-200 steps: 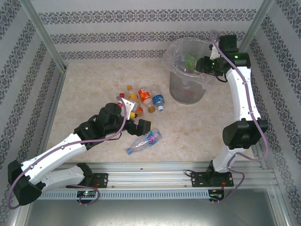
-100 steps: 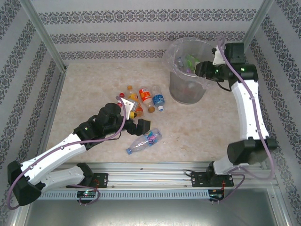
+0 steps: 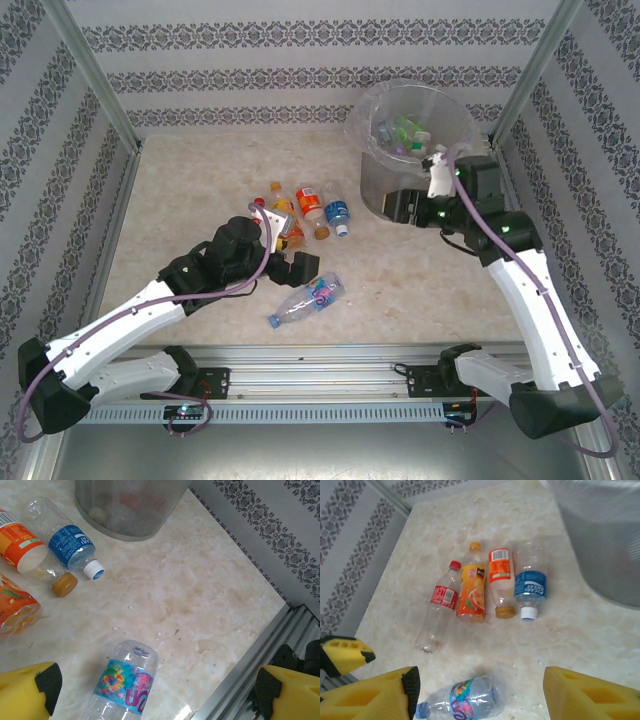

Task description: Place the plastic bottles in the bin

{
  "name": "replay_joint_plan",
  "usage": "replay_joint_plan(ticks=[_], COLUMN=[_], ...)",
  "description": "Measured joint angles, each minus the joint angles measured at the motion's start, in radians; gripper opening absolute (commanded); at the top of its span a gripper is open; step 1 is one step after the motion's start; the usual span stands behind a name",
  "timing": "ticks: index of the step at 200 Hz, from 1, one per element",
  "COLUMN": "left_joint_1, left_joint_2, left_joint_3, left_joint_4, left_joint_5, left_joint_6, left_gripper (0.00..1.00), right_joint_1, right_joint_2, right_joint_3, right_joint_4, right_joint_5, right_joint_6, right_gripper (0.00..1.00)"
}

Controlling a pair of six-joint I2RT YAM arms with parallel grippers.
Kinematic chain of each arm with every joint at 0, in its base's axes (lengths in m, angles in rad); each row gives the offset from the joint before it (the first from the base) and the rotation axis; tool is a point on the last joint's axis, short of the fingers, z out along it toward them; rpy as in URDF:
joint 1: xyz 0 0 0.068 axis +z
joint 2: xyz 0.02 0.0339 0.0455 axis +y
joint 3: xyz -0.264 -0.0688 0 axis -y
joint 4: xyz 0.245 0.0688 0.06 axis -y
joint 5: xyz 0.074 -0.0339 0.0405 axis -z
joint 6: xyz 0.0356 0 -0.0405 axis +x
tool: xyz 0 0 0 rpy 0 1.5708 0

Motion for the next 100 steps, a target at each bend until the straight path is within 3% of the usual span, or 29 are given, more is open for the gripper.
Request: replay_joint_plan(ticks=[45,100], left_joint_1=[0.0,0.0], left_joint_2=[-0.062,-0.078], left_joint_3=[-0.002,-0.019], left_joint_4=[-0.005,0.015], left_joint_5=[0.03,0.034], left_joint_6=[0.011,0.001], left_gripper=[1.0,1.0], right_joint_1=[0.127,0.229], right_joint_2=[-0.01,0.152], right_joint_3=[-0.164,-0.243], right_joint_4=[0.087,0.203], right_joint_5=[0.082,0.176], right_joint_6=[0.018,0.016], right_gripper=[0.66,0.62])
